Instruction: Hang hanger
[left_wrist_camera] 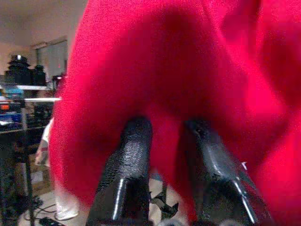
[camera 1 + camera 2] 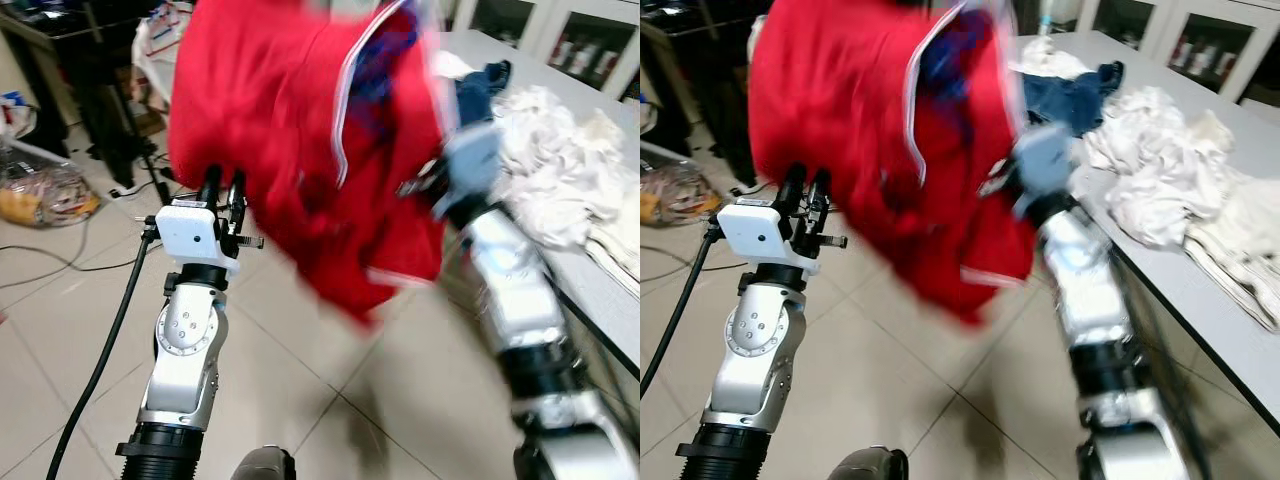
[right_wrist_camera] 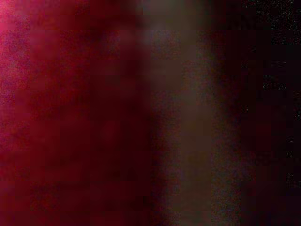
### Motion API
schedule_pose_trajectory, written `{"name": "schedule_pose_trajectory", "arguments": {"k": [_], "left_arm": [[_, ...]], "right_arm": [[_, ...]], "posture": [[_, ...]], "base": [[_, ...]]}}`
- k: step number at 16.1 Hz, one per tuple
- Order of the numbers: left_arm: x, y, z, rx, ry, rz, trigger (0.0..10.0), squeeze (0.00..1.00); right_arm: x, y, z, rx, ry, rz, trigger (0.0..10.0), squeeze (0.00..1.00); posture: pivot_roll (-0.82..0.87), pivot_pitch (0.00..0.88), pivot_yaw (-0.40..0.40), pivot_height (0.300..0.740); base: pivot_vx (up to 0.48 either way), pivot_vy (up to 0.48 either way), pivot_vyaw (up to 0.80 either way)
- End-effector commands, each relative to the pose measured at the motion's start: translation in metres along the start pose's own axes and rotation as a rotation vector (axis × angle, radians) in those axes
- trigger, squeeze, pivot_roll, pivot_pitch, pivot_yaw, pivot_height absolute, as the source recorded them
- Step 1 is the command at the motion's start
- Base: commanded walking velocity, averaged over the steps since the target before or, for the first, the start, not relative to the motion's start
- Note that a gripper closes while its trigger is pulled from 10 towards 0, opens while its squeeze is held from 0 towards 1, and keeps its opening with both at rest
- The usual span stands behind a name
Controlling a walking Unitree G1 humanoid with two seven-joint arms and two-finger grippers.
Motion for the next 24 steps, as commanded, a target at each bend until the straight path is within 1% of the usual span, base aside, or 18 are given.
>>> {"name": "schedule_pose_trajectory", "arguments": {"k": [1,2,3,4,5,6,8,9,10,11,13,14,16,18,20,24], "left_arm": [[-0.001,-0.002,0.003,0.0,-0.008,-0.008,10.0,0.0],[-0.003,-0.005,0.003,0.0,-0.007,-0.02,10.0,0.0],[-0.004,-0.007,0.003,0.001,-0.007,-0.026,10.0,0.0],[-0.007,-0.012,0.004,0.005,-0.009,-0.046,10.0,0.0],[-0.01,-0.017,0.004,0.005,-0.013,-0.064,10.0,0.0],[-0.013,-0.022,0.005,-0.003,-0.021,-0.084,10.0,0.0],[-0.017,-0.027,0.008,-0.012,-0.035,-0.102,10.0,0.0],[-0.02,-0.031,0.01,-0.02,-0.045,-0.118,10.0,0.0],[-0.022,-0.034,0.011,-0.026,-0.052,-0.128,10.0,0.0],[-0.023,-0.035,0.012,-0.03,-0.056,-0.133,10.0,0.0],[-0.024,-0.037,0.013,-0.035,-0.063,-0.137,10.0,0.0],[-0.024,-0.038,0.014,-0.036,-0.068,-0.139,10.0,0.0],[-0.024,-0.038,0.015,-0.039,-0.07,-0.139,10.0,0.0],[-0.025,-0.039,0.015,-0.047,-0.065,-0.142,10.0,0.0],[-0.026,-0.04,0.015,-0.05,-0.061,-0.143,10.0,0.0],[-0.029,-0.044,0.01,-0.077,-0.015,-0.166,10.0,0.0]], "right_arm": [[0.003,0.009,-0.004,0.007,0.028,0.036,10.0,0.0],[-0.001,-0.005,-0.016,0.015,0.074,-0.016,10.0,0.0],[-0.002,-0.011,-0.021,0.018,0.092,-0.038,10.0,0.0],[-0.008,-0.028,-0.028,0.01,0.106,-0.103,10.0,0.0],[-0.014,-0.046,-0.029,-0.015,0.09,-0.174,10.0,0.0],[-0.022,-0.068,-0.025,-0.045,0.044,-0.261,10.0,0.0],[-0.035,-0.095,-0.012,-0.09,-0.064,-0.386,10.0,0.0],[-0.047,-0.111,0.007,-0.093,-0.199,-0.468,10.0,0.0],[-0.054,-0.117,0.019,-0.089,-0.286,-0.502,10.0,0.0],[-0.056,-0.119,0.024,-0.083,-0.329,-0.506,10.0,0.0],[-0.056,-0.116,0.031,-0.065,-0.385,-0.473,10.0,0.0],[-0.055,-0.113,0.036,-0.062,-0.437,-0.447,10.0,0.0],[-0.054,-0.11,0.038,-0.012,-0.491,-0.399,10.0,0.0],[-0.055,-0.11,0.031,0.021,-0.476,-0.371,10.0,0.0],[-0.057,-0.113,0.025,0.021,-0.45,-0.381,10.0,0.0],[-0.063,-0.12,0.015,0.003,-0.399,-0.399,10.0,0.0]], "posture": [[0.14,0.0,0.0,0.74],[0.14,0.0,-0.004,0.74],[0.14,0.0,-0.004,0.74],[0.14,0.0,-0.005,0.74],[0.14,0.0,-0.008,0.74],[0.14,0.0,-0.009,0.74],[0.14,0.0,-0.011,0.74],[0.15,0.0,-0.014,0.74],[0.15,0.0,-0.015,0.74],[0.15,0.0,-0.016,0.74],[0.15,0.0,-0.016,0.74],[0.14,0.0,-0.016,0.74],[0.14,0.0,-0.018,0.74],[0.15,0.0,-0.02,0.74],[0.15,0.0,-0.024,0.74],[0.16,0.0,-0.029,0.74]], "base": [[0.0,0.0,0.0],[0.0,0.0,0.0],[0.0,0.0,0.0],[0.0,0.0,0.0],[0.0,0.0,0.0],[0.0,0.0,0.0],[0.0,0.0,0.0],[0.0,0.0,0.0],[0.0,0.0,0.0],[0.0,0.0,0.0],[0.0,0.0,0.0],[0.0,0.0,0.0],[0.0,0.0,0.0],[0.0,0.0,0.0],[0.0,0.0,0.0],[0.0,0.0,0.0]]}}
Point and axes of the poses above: a point about 5 cm out from each wrist's last joint towards the gripper, its own x axis pointing out of the wrist towards the gripper, its own y axis along the axis of the wrist's last joint, z = x × y, the point moved 2 cm from there along x, pointing out of the wrist towards the gripper, and after that the axes turned 9 degrees about x, right-handed, at the moved point
